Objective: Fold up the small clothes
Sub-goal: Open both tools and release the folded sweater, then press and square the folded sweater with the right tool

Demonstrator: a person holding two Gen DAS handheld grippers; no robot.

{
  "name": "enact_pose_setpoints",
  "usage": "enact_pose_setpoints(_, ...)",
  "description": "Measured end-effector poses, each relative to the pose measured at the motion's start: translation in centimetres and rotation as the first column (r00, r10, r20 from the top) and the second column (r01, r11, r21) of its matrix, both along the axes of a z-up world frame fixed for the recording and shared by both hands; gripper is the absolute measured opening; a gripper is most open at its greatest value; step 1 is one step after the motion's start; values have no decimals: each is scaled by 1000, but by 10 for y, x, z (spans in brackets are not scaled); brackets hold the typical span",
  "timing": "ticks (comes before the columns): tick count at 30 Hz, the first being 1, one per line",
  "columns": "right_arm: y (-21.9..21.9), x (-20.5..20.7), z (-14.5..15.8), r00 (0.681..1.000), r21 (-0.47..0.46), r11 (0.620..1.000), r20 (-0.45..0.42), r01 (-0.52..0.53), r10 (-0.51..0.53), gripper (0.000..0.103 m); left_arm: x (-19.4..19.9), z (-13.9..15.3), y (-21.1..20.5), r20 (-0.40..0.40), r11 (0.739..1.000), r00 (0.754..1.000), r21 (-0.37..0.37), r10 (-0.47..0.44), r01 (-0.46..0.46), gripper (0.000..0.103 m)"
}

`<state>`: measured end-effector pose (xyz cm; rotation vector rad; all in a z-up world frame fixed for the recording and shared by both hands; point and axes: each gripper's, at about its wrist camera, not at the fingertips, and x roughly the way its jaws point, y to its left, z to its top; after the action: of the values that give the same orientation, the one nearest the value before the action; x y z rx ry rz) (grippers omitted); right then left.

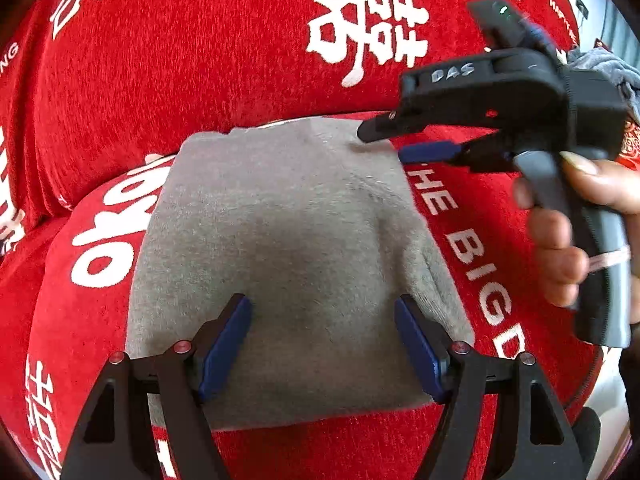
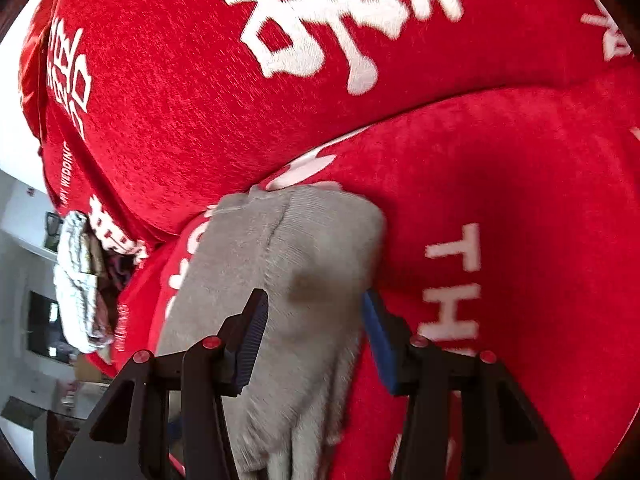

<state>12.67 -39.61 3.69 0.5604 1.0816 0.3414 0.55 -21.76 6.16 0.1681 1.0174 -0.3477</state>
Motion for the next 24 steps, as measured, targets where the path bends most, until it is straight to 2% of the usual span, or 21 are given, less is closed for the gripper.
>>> enact_pose_setpoints(2,3,-14,16,998,7,1000,54,-26,26,54,-1,6,9,-22,999,1000,-51,12,-13,75)
enact_pose_setpoints(4,9,-28,31,993,36,997,99,-63,59,54,-3,13,16,-19,997,1000,-72,23,-24,75)
enact_pose_setpoints(9,38,-51,43,984,109,984,127,-143,129,54,-10,23,33,7,997,999,-64,51,-51,75)
enact_pose_setpoints(11,47,-59,41,980,96,981,121,-171,159,54,-12,24,38,11,996,998,-62,59,-58,75)
enact_pose_setpoints(16,51,-69,19,990,28,992,75,-120,118,53,-14,21,52,26,996,997,-47,77,-76,75)
enact_pose_setpoints(20,33,-77,7,996,109,992,73,-65,57,53,-12,10,60,15,996,996,-17,90,-90,75)
enact_pose_setpoints(24,40,-82,10,996,61,996,78,-57,52,53,-13,3,68,8,997,997,-11,77,-76,75)
